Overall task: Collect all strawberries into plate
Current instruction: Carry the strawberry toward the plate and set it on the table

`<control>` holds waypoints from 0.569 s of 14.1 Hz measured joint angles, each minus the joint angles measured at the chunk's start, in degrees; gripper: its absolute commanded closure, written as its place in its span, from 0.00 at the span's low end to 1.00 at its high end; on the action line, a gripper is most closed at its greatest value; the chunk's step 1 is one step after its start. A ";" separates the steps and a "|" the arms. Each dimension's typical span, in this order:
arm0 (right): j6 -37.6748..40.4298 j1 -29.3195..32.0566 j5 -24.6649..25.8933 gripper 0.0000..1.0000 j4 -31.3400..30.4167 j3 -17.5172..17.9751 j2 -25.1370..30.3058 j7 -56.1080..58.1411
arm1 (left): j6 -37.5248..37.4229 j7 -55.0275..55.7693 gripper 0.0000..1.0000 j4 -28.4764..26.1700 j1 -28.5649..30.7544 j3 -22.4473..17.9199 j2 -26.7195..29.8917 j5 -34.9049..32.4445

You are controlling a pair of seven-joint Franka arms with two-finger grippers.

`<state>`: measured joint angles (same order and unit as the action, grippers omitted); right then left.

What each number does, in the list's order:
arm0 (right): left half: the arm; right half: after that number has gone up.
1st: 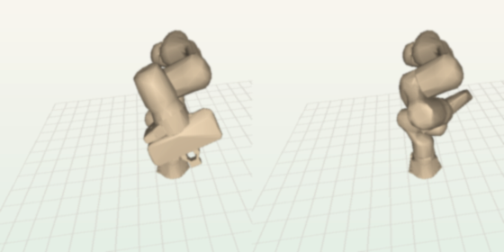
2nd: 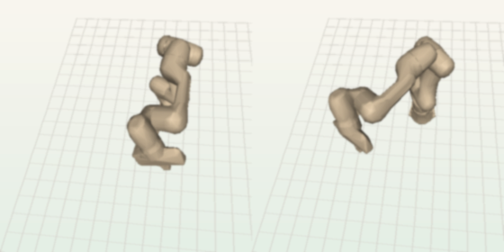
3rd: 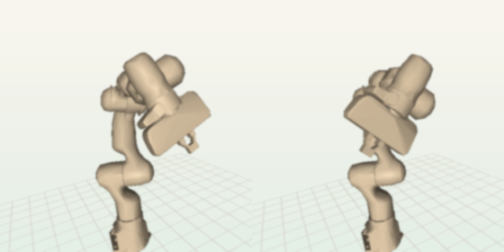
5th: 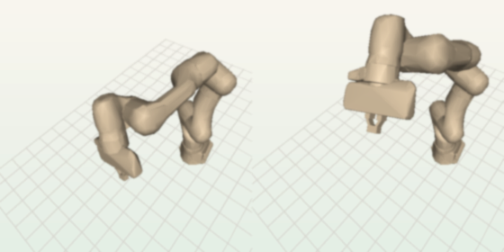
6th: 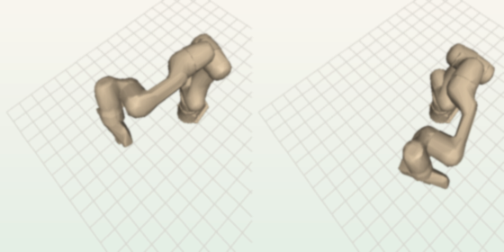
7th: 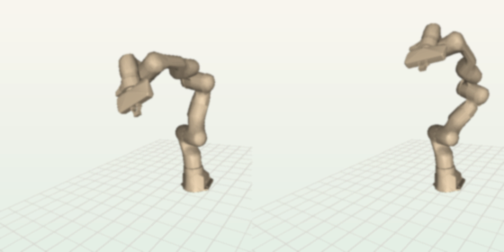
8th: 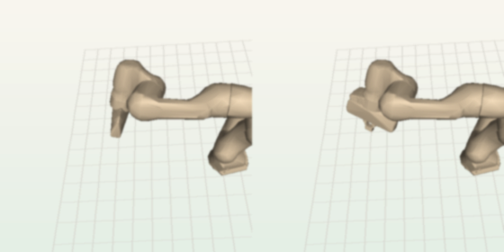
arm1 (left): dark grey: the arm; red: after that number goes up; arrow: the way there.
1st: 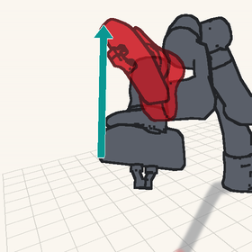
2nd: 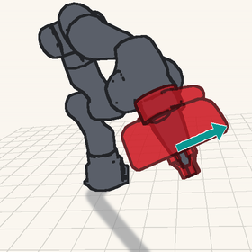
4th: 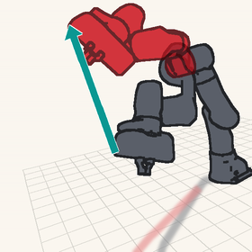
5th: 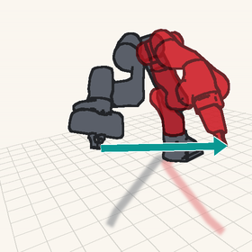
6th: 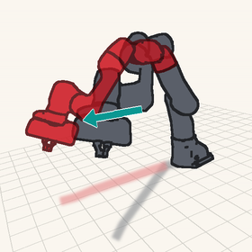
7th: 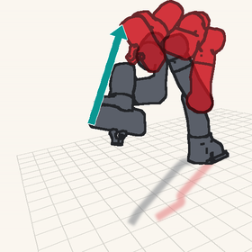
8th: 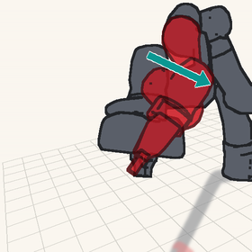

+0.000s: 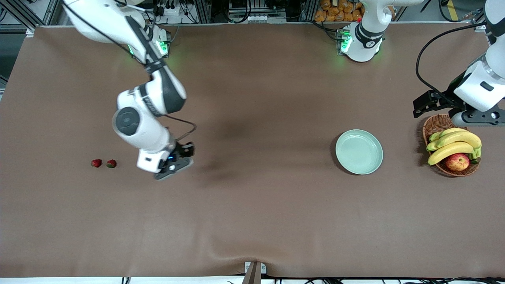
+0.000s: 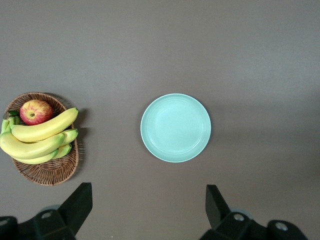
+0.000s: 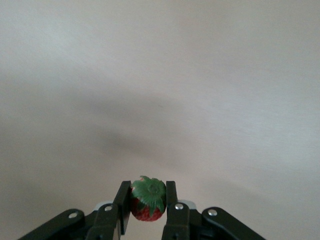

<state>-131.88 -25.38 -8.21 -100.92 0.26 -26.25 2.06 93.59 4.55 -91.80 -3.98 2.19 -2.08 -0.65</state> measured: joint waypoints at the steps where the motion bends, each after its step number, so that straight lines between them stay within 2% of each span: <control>1: -1.59 -2.06 -0.02 1.00 0.43 0.02 -1.02 -3.96 | 0.00 0.00 0.00 0.00 -0.14 0.19 -0.36 0.22; 4: -5.08 -7.84 -0.02 1.00 2.91 0.06 -5.29 -14.79 | 0.00 0.00 0.00 -0.01 -0.63 0.55 -1.65 1.40; 8: -5.63 -13.69 0.02 1.00 10.26 0.00 -12.06 -26.64 | 0.06 0.12 0.00 0.05 -1.89 0.67 -2.94 1.74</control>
<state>-137.51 -39.07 -8.20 -90.66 0.27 -38.31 -24.58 93.65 4.68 -91.75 -5.87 2.86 -5.02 1.10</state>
